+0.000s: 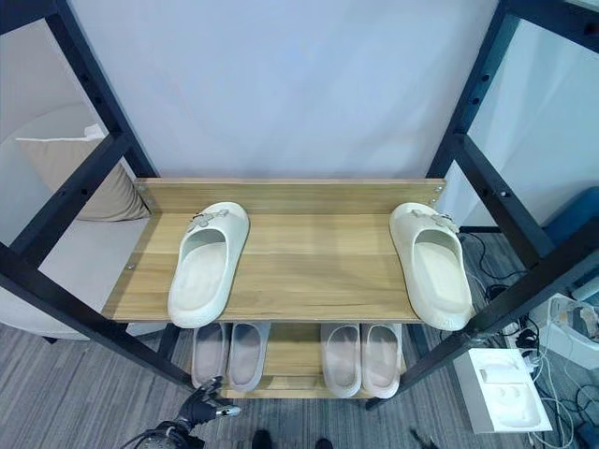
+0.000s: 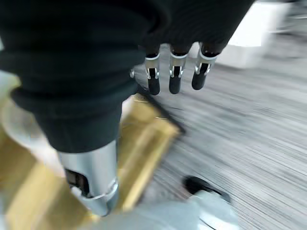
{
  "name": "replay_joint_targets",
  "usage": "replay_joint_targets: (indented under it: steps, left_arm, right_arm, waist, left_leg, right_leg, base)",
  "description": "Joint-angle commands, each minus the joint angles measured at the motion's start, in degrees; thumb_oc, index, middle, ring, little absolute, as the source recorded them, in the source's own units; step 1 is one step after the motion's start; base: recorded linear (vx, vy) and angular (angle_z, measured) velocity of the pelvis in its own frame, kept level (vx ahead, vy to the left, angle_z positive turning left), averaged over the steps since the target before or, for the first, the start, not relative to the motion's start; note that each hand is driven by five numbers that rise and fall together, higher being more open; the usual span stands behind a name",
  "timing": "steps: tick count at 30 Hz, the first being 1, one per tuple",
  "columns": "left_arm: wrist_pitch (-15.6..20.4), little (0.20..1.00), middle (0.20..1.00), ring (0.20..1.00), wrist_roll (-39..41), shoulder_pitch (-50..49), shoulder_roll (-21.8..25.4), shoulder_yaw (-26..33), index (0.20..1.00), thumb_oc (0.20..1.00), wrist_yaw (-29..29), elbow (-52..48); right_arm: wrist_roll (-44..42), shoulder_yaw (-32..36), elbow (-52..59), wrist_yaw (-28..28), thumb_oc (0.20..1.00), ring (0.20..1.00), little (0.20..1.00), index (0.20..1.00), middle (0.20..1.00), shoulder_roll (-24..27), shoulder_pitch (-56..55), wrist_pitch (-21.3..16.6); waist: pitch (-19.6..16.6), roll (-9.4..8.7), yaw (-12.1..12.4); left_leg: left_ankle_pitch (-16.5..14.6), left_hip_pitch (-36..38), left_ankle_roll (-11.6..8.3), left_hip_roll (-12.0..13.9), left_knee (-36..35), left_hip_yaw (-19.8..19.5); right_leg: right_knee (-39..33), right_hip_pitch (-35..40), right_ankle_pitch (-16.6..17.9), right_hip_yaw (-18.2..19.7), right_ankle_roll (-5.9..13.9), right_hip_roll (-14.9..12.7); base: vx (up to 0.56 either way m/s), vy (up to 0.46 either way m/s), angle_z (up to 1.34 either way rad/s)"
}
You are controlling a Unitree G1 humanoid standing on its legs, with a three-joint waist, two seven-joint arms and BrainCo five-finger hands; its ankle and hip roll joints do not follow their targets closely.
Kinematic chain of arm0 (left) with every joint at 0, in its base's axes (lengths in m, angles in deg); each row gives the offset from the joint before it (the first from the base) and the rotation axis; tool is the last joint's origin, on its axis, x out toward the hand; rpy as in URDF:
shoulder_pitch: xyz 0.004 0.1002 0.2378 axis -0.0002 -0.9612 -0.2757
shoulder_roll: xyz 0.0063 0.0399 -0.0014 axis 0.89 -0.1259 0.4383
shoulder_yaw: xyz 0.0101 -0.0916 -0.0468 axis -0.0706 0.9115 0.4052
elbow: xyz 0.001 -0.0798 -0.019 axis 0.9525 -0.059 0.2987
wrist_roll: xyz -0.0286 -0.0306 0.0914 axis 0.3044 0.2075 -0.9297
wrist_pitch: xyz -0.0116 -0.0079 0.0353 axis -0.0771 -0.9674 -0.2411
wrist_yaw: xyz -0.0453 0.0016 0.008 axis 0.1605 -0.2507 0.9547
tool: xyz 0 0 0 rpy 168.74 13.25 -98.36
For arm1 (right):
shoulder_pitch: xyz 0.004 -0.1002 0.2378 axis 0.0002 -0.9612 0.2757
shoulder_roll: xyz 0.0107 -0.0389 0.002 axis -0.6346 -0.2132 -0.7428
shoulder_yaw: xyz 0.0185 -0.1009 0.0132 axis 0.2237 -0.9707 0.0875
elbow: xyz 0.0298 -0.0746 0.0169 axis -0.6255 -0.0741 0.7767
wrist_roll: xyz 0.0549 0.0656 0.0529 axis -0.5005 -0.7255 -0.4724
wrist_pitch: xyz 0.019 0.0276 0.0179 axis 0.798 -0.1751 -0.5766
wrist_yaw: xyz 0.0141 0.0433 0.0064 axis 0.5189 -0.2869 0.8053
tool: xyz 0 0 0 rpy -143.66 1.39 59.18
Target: Arrange the slippers neatly on the shoe rack.
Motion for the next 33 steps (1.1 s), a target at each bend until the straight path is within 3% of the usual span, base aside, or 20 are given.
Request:
replay_joint_targets:
  steps: [1,5,6,7,13,20,26,27,33]
  left_arm:
    - [2.3,1.000,1.000,1.000,0.5,5.0,2.0,-3.3,1.000,1.000,3.7,-5.2]
    - [2.1,1.000,1.000,1.000,-1.7,9.1,4.4,-9.4,1.000,1.000,6.9,-11.9]
    - [2.4,1.000,1.000,1.000,-4.4,13.3,5.5,-14.5,1.000,1.000,9.5,-15.1]
    - [2.5,1.000,1.000,1.000,-4.6,14.5,6.3,-15.3,1.000,1.000,9.8,-16.9]
    - [3.5,1.000,1.000,1.000,-2.9,23.7,9.4,-23.5,1.000,1.000,15.4,-28.9]
    - [3.3,1.000,1.000,1.000,0.6,27.7,10.7,-26.1,1.000,1.000,17.5,-34.8]
    - [1.9,1.000,1.000,1.000,10.3,29.1,14.2,-26.5,1.000,1.000,20.3,-44.9]
    - [1.5,1.000,1.000,1.000,15.0,29.0,16.1,-25.3,1.000,1.000,20.9,-49.4]
    - [0.0,1.000,1.000,1.000,24.7,29.0,18.1,-22.7,1.000,1.000,21.8,-58.0]
  right_arm:
    - [-0.8,-0.2,-1.2,2.4,1.000,1.000,1.000,1.000,1.000,0.8,2.3,0.1]
    - [-2.3,1.4,-7.7,3.5,1.000,1.000,1.000,1.000,1.000,-0.3,4.6,1.1]
    - [-3.4,2.3,-10.7,4.1,1.000,1.000,1.000,1.000,1.000,-0.4,6.7,1.5]
    - [-3.5,2.5,-11.4,4.4,1.000,1.000,1.000,1.000,1.000,-0.5,7.5,1.5]
    - [-3.2,2.9,-8.9,5.3,1.000,1.000,1.000,1.000,1.000,0.3,8.7,1.2]
    - [-2.8,2.7,-6.1,5.0,1.000,1.000,1.000,1.000,1.000,0.9,8.5,1.1]
    - [-1.9,2.6,-4.3,4.3,1.000,1.000,1.000,1.000,1.000,1.9,7.6,1.3]
    - [-1.2,2.5,-3.6,3.9,1.000,1.000,1.000,1.000,1.000,2.1,6.9,1.3]
    - [-1.1,1.8,-2.3,3.1,1.000,1.000,1.000,1.000,1.000,1.7,5.9,1.2]
  waist:
    - [0.4,-0.09,-0.6]
    - [0.3,0.60,-1.3]
    - [0.1,1.28,-2.0]
    - [0.2,1.50,-2.0]
    - [0.0,2.78,-3.7]
    - [0.3,3.34,-4.8]
    - [0.7,3.72,-4.9]
    - [0.8,3.56,-4.5]
    - [0.7,2.96,-3.5]
  left_leg:
    - [-2.4,1.2,-3.19,2.6,0.0,2.1]
    - [-2.6,1.5,-3.19,2.6,0.0,2.1]
    - [-2.7,1.5,-3.30,2.6,0.0,2.2]
    - [-2.7,1.6,-3.31,2.5,0.0,2.2]
    - [-2.4,1.4,-3.52,2.7,0.0,2.7]
    - [-2.4,1.8,-3.62,2.8,0.0,3.3]
    - [-2.5,1.9,-3.58,2.7,0.0,2.9]
    - [-2.5,1.9,-3.56,2.6,0.0,2.7]
    - [-2.5,2.1,-3.59,2.5,0.0,2.2]
  right_leg:
    - [1.0,-1.8,-0.6,0.1,5.14,-4.8]
    - [1.0,-1.6,-0.9,0.2,5.16,-4.8]
    - [1.1,-1.5,-1.1,0.2,5.19,-4.9]
    - [1.1,-1.5,-1.1,0.3,5.18,-4.9]
    - [1.4,-2.0,-1.0,0.8,5.13,-4.8]
    - [1.8,-2.1,-1.2,1.5,5.13,-4.7]
    - [1.9,-1.7,-1.6,1.1,5.00,-4.9]
    - [1.8,-1.5,-1.7,0.7,5.00,-5.0]
    - [1.6,-0.7,-1.8,0.3,4.96,-5.1]
  base:
    - [0.01,-0.026,-0.14]
    - [0.01,-0.020,-0.12]
    - [0.00,0.000,0.00]
    - [0.00,0.000,0.00]
    - [-0.02,-0.006,0.00]
    - [-0.01,-0.002,0.00]
    - [0.00,0.000,0.00]
    - [0.00,0.000,0.00]
    - [0.00,-0.005,0.02]
